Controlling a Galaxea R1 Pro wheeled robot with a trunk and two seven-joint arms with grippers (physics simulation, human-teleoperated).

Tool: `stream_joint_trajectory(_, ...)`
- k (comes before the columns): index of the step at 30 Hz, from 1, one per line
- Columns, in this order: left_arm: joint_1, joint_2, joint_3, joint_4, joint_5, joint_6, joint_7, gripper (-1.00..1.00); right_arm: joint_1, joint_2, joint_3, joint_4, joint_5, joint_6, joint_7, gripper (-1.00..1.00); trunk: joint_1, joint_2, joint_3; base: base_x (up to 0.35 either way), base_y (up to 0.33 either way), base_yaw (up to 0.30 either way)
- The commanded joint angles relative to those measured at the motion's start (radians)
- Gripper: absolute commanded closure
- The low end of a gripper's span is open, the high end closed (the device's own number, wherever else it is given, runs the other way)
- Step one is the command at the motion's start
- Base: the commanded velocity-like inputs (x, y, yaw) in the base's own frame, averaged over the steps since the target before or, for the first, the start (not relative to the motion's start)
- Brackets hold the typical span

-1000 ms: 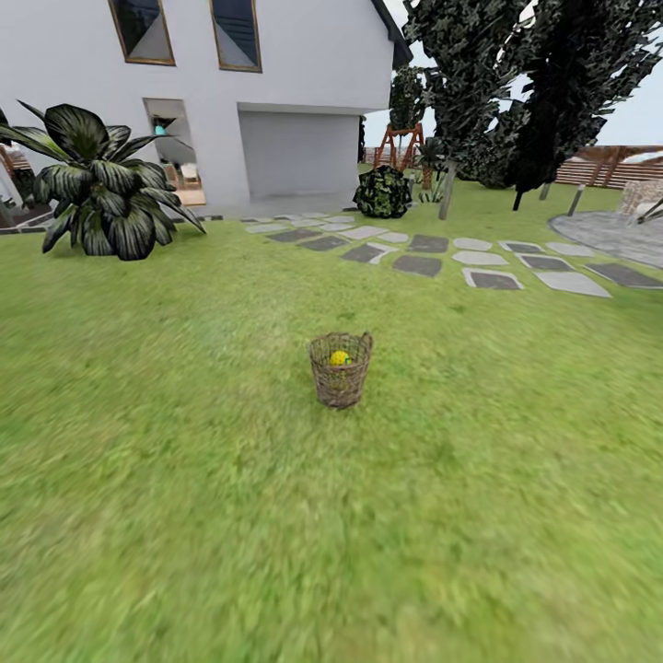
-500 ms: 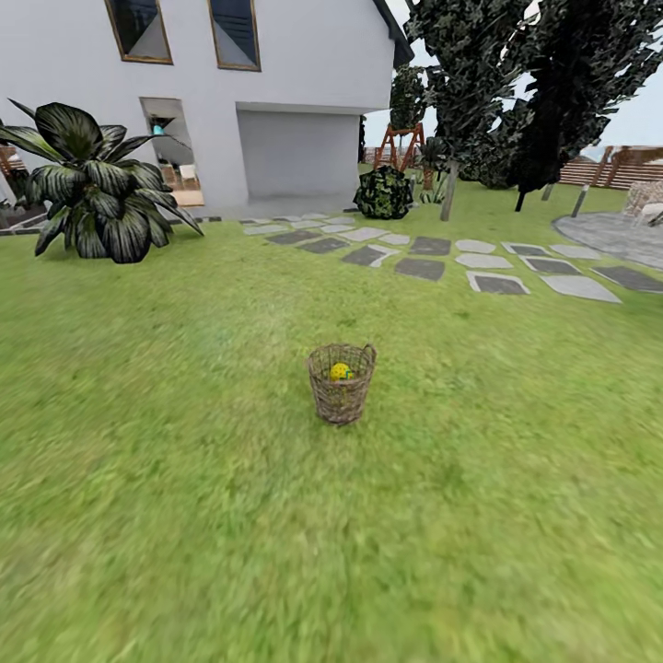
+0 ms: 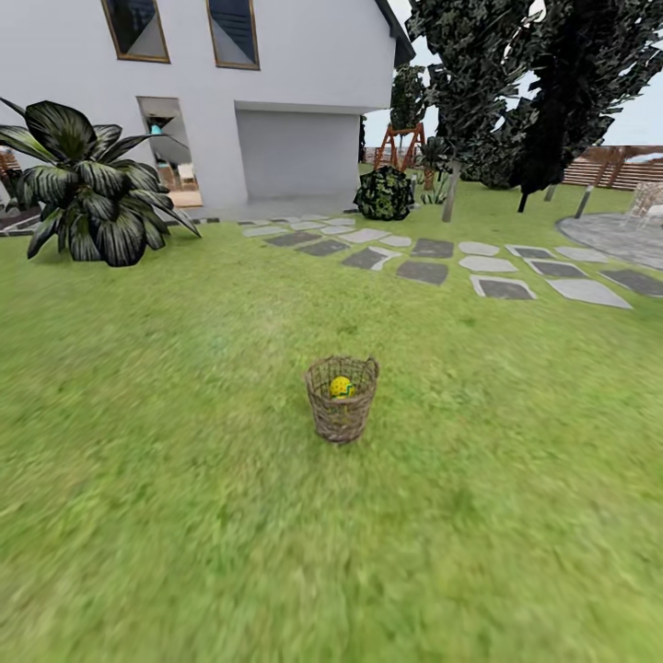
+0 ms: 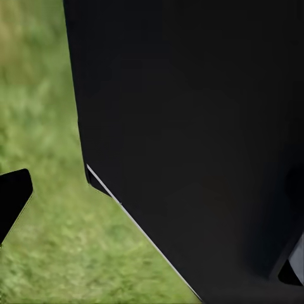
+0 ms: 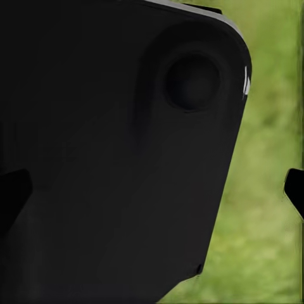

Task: Take the three Easter eggs out of the wicker basket on the lawn in the garden, then place them on the lawn next to a single tree (choose any tree) so that all three eggs are next to the same tree and none are left in the basket.

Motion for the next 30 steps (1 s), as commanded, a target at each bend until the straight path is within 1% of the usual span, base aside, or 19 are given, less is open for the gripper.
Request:
stream_joint_trajectory(1, 0.0, 0.0, 0.001, -0.001, 0.001, -0.001, 0.0, -1.0, 0.0, 0.0, 0.0, 0.001, 0.006, -0.003, 0.0, -1.0, 0.001, 0.0, -0.001, 0.34, 0.0, 0.0)
stream_joint_trajectory(7, 0.0, 0.0, 0.001, -0.001, 0.001, -0.001, 0.0, -1.0, 0.0, 0.0, -0.003, -0.003, -0.001, -0.003, -0.001, -1.0, 0.001, 0.0, -0.001, 0.34, 0.0, 0.0)
stream_joint_trajectory(8, 0.0, 0.002, 0.026, -0.003, 0.001, -0.001, 0.0, -1.0, 0.0, 0.003, -0.006, -0.009, -0.003, 0.0, 0.001, -1.0, 0.001, 0.0, -0.001, 0.34, 0.0, 0.0)
stream_joint_trajectory(9, 0.0, 0.002, 0.034, -0.003, 0.001, 0.0, 0.0, -1.0, -0.002, 0.002, -0.006, -0.012, -0.003, 0.002, 0.002, -1.0, 0.001, 0.0, -0.001, 0.34, 0.0, 0.0)
stream_joint_trajectory(10, 0.0, 0.007, 0.051, -0.004, 0.001, 0.001, 0.0, -1.0, -0.006, 0.001, -0.006, -0.049, -0.003, 0.01, 0.003, -1.0, 0.001, 0.0, -0.001, 0.34, 0.0, 0.0)
stream_joint_trajectory(11, -0.001, 0.009, 0.053, -0.004, 0.001, 0.001, 0.0, -1.0, -0.006, 0.0, -0.006, -0.064, -0.003, 0.011, 0.003, -1.0, 0.001, 0.0, -0.001, 0.34, 0.0, 0.0)
stream_joint_trajectory(21, -0.003, 0.012, 0.056, -0.017, 0.0, 0.001, 0.0, -1.0, -0.007, -0.001, -0.006, -0.095, -0.003, 0.013, 0.003, -1.0, 0.001, 0.0, -0.001, 0.34, 0.0, 0.0)
stream_joint_trajectory(25, -0.006, 0.012, 0.056, -0.039, 0.0, 0.008, 0.001, -1.0, -0.007, -0.001, -0.006, -0.123, -0.003, 0.02, 0.002, -1.0, 0.001, 0.0, -0.001, 0.341, 0.0, 0.0)
stream_joint_trajectory(26, -0.006, 0.012, 0.056, -0.051, 0.0, 0.011, 0.001, -1.0, -0.007, -0.001, -0.006, -0.132, -0.003, 0.029, 0.002, -1.0, 0.001, 0.0, -0.001, 0.34, 0.0, 0.0)
stream_joint_trajectory(28, -0.007, 0.012, 0.056, -0.089, 0.001, 0.013, 0.001, -1.0, -0.007, -0.001, -0.006, -0.162, -0.003, 0.074, 0.002, -1.0, 0.001, 0.0, -0.001, 0.341, 0.0, 0.0)
stream_joint_trajectory(30, -0.007, 0.012, 0.056, -0.119, 0.001, 0.014, 0.001, -1.0, -0.007, -0.001, -0.005, -0.2, -0.003, 0.135, 0.003, -1.0, 0.001, 0.0, -0.001, 0.34, 0.0, 0.0)
